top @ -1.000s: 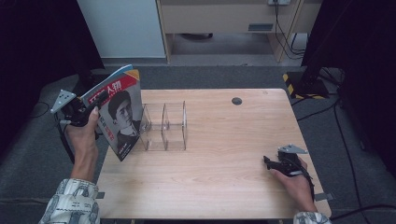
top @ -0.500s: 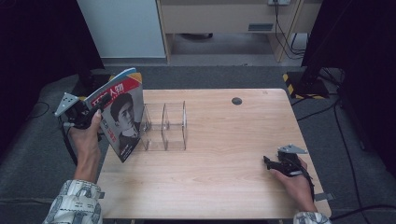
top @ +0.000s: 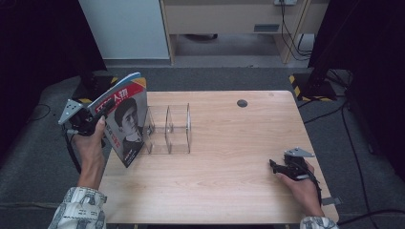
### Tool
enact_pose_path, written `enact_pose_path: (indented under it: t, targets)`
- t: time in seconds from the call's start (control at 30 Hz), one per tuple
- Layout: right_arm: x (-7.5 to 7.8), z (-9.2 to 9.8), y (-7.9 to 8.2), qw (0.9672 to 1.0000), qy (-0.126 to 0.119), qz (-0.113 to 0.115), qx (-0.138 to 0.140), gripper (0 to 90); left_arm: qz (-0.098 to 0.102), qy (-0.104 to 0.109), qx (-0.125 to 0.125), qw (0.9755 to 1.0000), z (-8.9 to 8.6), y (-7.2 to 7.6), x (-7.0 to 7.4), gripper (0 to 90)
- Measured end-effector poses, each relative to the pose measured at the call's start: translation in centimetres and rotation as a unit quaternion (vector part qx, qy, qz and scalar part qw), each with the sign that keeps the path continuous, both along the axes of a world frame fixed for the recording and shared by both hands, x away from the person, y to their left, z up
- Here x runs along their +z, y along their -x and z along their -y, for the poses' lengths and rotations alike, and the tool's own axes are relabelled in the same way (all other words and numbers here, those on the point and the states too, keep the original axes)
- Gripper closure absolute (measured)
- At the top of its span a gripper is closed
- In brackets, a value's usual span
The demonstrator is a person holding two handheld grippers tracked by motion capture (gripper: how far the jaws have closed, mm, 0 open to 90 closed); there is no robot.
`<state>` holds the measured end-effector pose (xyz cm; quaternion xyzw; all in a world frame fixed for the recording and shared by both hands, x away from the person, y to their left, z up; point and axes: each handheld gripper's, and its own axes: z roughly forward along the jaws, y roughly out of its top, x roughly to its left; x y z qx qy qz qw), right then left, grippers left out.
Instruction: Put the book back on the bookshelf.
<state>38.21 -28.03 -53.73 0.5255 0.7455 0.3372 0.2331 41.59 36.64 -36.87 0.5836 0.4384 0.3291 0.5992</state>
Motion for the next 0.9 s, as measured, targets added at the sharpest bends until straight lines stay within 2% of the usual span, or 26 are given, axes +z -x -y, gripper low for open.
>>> enact_pose_path:
  t: [0.37, 0.9]
  targets:
    - [0.01, -0.01, 0.02, 1.0, -0.001, -0.001, 0.0, 31.5, 0.011, -0.002, 0.004, 0.9999, -0.15, 0.48, -0.51, 86.5]
    - [0.01, -0.02, 0.03, 1.0, -0.001, -0.001, 0.0, 31.3, 0.013, -0.001, 0.006, 0.9999, -0.45, 0.47, -0.65, 86.5]
